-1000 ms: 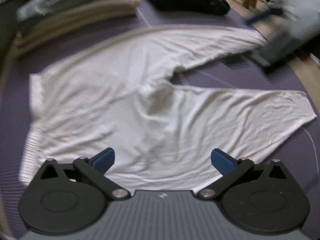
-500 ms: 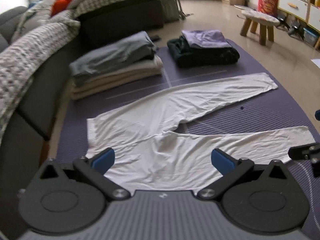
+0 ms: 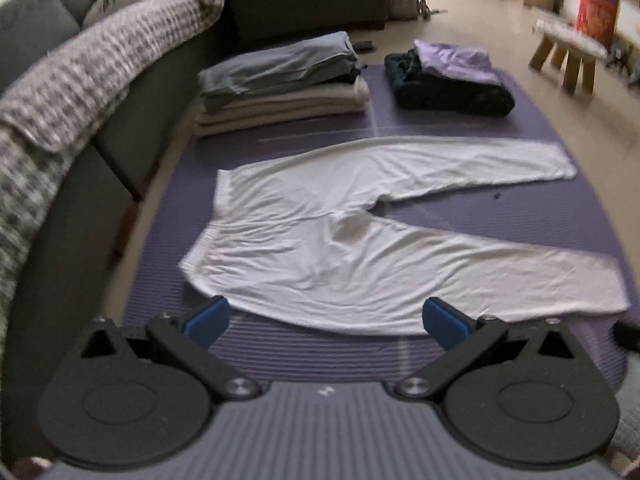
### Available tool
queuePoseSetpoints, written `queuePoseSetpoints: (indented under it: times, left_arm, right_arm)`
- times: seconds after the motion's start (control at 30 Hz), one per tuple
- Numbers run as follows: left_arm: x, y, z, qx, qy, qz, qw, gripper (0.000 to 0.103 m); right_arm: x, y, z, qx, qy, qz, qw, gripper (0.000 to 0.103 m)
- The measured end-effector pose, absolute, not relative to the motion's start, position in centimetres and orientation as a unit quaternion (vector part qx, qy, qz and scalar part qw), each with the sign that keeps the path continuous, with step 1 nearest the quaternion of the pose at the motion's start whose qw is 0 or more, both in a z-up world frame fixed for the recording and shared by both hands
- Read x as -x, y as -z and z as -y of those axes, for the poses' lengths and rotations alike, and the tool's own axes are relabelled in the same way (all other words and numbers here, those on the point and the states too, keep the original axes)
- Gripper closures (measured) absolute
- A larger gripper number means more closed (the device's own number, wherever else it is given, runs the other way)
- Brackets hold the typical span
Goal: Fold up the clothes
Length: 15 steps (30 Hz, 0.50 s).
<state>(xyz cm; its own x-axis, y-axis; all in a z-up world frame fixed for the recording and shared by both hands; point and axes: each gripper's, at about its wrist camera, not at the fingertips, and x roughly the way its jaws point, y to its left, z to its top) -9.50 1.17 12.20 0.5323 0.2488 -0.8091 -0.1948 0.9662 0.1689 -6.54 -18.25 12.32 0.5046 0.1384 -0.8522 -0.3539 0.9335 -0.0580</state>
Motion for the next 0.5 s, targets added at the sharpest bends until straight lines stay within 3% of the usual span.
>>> queuePoseSetpoints:
  times: [0.27,0.5]
  left_arm:
    - [9.6,-12.1,0.6,-0.009,-0.092,-0.469,0.879,0.000]
    - [9.8,-10.9,2.5,-0.001,-0.067,-0.494,0.867,0.000]
  right_arm:
    - [3.3,-12.0,20.2,0.068,-0.093,-0.477,0.871,0.001]
    - [3.0,-9.1,20.6,0.101,-0.052,-0.509,0.853,0.001]
